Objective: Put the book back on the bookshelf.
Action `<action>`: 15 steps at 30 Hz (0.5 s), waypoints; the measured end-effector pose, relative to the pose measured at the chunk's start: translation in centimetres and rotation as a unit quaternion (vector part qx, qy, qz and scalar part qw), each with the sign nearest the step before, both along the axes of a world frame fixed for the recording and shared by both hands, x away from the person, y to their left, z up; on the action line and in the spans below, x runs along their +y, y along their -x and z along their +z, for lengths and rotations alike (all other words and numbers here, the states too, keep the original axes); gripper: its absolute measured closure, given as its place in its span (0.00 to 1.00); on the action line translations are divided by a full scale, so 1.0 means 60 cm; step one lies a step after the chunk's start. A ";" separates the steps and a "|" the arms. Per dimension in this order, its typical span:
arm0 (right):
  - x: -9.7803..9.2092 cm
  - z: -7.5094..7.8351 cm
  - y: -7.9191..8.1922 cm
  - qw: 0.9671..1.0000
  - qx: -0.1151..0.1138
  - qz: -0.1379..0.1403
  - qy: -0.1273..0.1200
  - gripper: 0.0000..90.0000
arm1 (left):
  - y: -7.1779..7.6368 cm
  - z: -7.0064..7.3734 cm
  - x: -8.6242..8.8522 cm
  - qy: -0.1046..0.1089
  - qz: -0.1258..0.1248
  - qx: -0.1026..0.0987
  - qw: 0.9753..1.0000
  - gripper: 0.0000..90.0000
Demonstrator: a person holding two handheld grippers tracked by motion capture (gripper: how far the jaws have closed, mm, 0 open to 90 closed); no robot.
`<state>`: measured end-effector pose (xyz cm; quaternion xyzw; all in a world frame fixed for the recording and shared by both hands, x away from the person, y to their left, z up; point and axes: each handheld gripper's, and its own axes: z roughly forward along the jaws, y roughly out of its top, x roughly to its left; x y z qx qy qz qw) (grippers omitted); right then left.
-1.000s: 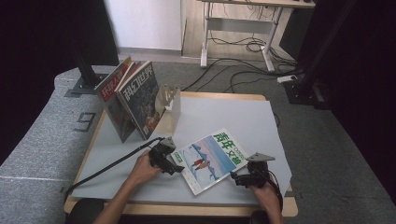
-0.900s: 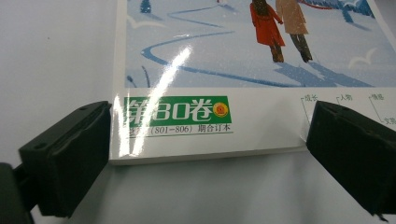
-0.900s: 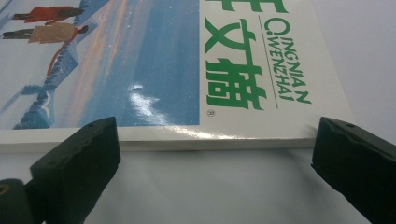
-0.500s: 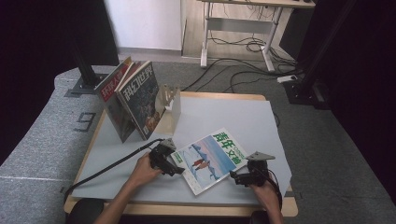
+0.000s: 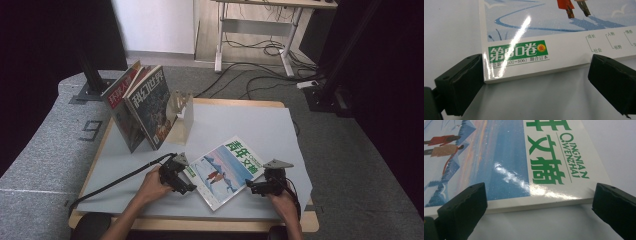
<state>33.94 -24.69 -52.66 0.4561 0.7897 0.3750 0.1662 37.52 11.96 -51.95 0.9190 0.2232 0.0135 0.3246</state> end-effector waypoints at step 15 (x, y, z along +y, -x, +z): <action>0.006 -0.001 -0.017 1.000 -0.003 -0.019 -0.001 0.00 | 0.022 -0.002 0.004 0.010 0.001 0.002 1.000 0.02</action>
